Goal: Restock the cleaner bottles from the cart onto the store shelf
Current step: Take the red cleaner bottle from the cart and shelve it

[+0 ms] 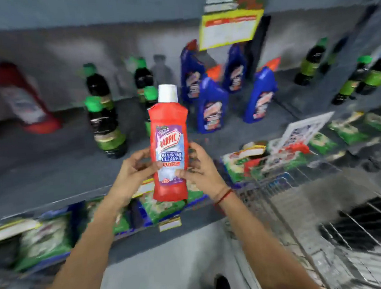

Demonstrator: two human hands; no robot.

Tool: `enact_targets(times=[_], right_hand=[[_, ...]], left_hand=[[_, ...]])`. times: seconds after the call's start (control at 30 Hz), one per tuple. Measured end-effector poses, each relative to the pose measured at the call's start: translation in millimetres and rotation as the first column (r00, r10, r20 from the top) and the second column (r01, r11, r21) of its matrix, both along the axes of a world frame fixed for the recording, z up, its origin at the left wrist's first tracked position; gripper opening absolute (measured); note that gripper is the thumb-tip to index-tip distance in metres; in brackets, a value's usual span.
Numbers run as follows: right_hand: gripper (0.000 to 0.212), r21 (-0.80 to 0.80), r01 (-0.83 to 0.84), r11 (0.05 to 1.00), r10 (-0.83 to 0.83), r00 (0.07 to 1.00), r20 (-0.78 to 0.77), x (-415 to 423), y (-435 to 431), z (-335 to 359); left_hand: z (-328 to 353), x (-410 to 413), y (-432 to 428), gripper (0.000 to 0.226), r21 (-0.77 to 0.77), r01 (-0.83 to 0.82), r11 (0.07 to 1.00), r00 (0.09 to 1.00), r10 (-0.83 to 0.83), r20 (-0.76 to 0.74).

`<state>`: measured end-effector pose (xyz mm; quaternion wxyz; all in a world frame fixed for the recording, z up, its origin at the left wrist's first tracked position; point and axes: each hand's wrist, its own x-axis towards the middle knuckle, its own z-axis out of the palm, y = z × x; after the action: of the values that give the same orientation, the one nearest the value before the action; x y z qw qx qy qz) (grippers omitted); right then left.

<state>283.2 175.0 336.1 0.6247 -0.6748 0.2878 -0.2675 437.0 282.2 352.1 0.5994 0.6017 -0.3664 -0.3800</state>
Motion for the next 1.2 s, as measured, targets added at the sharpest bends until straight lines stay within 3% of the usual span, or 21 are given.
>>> enact_targets(times=[0.1,0.37,0.53,0.7,0.97,1.2], right_hand=[[0.078,-0.071,-0.113,0.991,0.112,0.994,-0.011,61.8,30.8,5.8],[0.076,-0.302,-0.271,0.914,0.258,0.963,-0.080,204.7,93.0,11.6],[0.052,-0.424,-0.302,0.854,0.268,0.953,-0.139,254.1,109.7,12.4],[0.052,-0.430,-0.317,0.845,0.282,0.948,-0.144,276.2,115.8,5.3],[0.056,-0.268,-0.382,0.884,0.356,0.924,-0.143,287.4,109.4,-6.6],[0.059,-0.249,-0.415,0.875,0.380,0.908,-0.179,299.2,108.8,-13.5]], left_hand=[[7.0,45.0,49.3,0.033,-0.018,-0.136,0.991,0.990,0.137,0.031],[22.0,148.7,136.3,0.047,-0.083,-0.360,0.929,0.917,0.369,0.150],[14.9,185.7,156.9,0.047,-0.100,-0.449,0.888,0.862,0.460,0.214],[0.6,204.6,161.5,0.048,-0.094,-0.484,0.870,0.837,0.492,0.242],[-25.6,213.7,155.4,0.049,-0.041,-0.485,0.873,0.849,0.482,0.219],[-49.6,227.1,151.8,0.051,0.076,-0.406,0.911,0.850,0.346,0.396]])
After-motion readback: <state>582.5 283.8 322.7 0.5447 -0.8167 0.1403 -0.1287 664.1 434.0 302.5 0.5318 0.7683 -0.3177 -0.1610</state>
